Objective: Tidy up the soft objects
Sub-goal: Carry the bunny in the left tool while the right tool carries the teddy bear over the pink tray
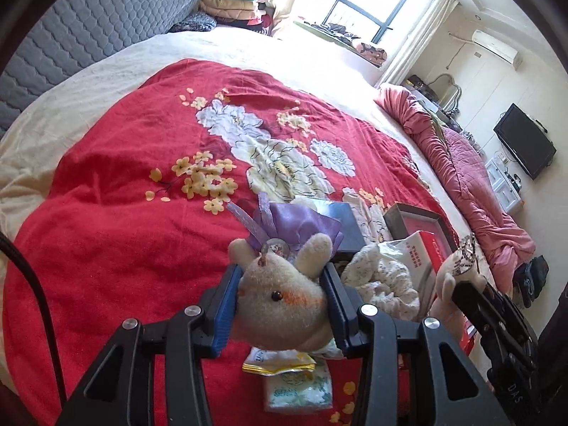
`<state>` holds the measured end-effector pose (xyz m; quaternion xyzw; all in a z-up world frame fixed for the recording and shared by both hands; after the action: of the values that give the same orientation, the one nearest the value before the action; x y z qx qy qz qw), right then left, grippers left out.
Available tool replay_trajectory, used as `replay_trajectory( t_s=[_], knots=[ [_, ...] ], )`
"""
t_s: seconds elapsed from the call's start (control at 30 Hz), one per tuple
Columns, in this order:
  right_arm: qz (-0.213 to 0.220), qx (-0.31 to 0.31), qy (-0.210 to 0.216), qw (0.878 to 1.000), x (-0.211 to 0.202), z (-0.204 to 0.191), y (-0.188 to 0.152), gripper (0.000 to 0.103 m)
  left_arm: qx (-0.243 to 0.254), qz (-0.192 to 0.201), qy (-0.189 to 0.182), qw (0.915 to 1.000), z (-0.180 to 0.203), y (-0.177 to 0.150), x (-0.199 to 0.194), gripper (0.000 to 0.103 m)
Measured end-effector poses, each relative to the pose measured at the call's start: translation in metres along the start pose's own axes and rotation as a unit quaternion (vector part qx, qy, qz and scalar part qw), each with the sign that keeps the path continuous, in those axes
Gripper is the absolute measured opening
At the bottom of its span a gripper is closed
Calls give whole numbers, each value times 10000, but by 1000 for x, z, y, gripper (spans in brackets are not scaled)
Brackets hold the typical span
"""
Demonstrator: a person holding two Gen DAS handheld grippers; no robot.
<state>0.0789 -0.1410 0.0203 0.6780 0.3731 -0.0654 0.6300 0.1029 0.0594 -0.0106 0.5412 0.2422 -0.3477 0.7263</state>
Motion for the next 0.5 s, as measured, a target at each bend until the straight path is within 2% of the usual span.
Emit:
replay_trajectory(
  t_s=[0.23, 0.5],
  knots=[
    [516, 288, -360, 9976, -53, 33, 24, 39, 527, 193, -110, 9984, 66, 11, -22, 45],
    [979, 822, -946, 9873, -102, 99, 33, 39, 1187, 128, -363, 9922, 154, 17, -13, 46]
  ],
)
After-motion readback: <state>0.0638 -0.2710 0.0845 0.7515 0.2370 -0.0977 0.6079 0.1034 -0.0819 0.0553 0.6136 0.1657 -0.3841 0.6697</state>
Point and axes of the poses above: each gripper's, at about its wrist camera, not at the fingertips, and x roughly the way its jaws point, z to its right, y to its top, the point moved 2 cm from there along x, roughly the way its jaws point, and after that the axes turned 9 degrees about x, right-handed, at the moved point
